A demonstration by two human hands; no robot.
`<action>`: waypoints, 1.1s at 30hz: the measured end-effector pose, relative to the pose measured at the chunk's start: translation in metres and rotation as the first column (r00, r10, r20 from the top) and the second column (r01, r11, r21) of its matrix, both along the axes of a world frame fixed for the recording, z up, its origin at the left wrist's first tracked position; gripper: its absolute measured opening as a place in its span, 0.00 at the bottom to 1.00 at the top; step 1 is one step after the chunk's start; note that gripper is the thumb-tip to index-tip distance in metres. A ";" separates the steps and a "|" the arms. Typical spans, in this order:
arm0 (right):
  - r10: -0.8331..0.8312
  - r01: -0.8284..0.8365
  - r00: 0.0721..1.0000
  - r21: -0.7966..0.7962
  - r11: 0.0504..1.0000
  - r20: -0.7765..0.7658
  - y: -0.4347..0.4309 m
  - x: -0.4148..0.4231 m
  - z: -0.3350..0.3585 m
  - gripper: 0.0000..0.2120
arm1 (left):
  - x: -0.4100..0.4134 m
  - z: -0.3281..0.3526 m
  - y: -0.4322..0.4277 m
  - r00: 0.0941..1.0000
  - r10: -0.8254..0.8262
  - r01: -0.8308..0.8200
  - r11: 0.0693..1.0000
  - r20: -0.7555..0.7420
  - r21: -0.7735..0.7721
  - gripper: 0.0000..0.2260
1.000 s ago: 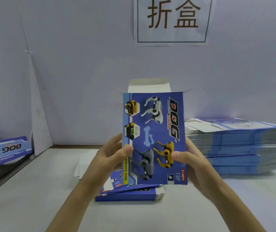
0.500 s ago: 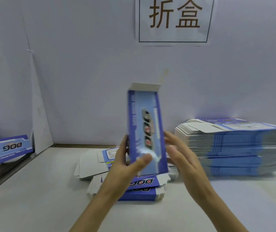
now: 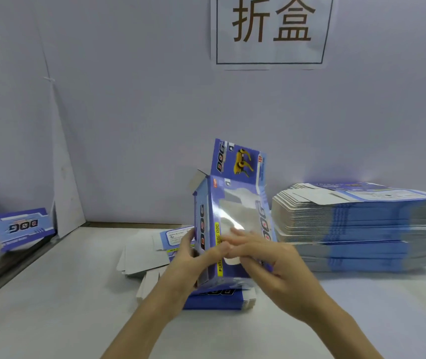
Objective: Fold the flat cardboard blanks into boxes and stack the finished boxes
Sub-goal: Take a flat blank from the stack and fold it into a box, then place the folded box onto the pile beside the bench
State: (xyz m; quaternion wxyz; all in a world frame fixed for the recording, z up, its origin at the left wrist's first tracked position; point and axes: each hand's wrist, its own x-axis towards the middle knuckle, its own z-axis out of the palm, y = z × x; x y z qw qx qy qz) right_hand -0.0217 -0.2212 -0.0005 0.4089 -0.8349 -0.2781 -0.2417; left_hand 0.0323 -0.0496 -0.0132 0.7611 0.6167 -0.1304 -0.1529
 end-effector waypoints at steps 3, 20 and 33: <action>-0.324 0.314 0.945 0.163 0.935 0.041 -0.004 0.004 -0.002 0.19 | 0.006 -0.003 0.004 1.000 -0.022 0.023 0.990 0.005 -0.138 0.29; 0.074 0.210 0.844 0.455 0.866 -0.531 0.003 0.013 -0.006 0.31 | 0.027 0.051 0.164 0.795 0.606 -0.577 0.740 -0.029 -0.345 0.16; -0.099 0.213 0.759 0.100 0.972 -0.644 0.002 0.014 -0.025 0.10 | 0.050 -0.046 0.027 0.867 -0.219 -0.311 0.463 0.447 0.830 0.31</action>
